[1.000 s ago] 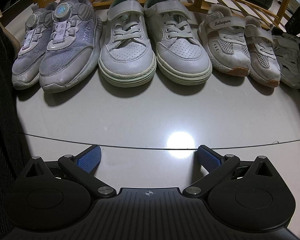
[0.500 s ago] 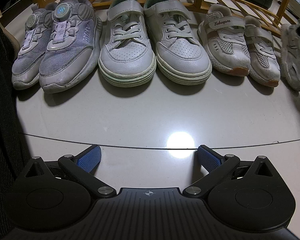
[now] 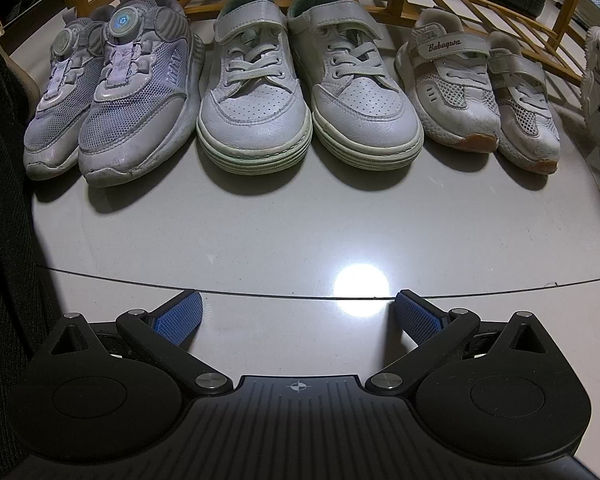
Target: Organize scattered shoes
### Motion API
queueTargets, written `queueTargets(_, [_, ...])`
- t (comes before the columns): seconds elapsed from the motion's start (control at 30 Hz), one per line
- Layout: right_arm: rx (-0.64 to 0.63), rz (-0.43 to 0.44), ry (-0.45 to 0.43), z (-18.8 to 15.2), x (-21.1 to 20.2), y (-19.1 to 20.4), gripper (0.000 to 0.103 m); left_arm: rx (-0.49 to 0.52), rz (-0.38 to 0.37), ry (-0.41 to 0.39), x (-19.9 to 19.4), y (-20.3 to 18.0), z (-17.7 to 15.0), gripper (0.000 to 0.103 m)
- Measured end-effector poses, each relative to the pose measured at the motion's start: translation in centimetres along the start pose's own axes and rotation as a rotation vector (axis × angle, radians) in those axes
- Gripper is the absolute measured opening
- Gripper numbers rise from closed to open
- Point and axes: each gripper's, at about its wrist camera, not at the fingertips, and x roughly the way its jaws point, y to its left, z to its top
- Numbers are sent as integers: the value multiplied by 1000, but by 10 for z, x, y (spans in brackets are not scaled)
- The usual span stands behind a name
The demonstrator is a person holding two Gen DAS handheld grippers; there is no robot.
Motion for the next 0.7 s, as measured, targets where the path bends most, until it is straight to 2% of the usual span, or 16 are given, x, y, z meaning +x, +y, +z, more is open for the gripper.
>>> queueTargets(0.7, [-8, -5, -38, 13, -20, -8, 21, 0, 0, -1, 27, -1, 56, 103])
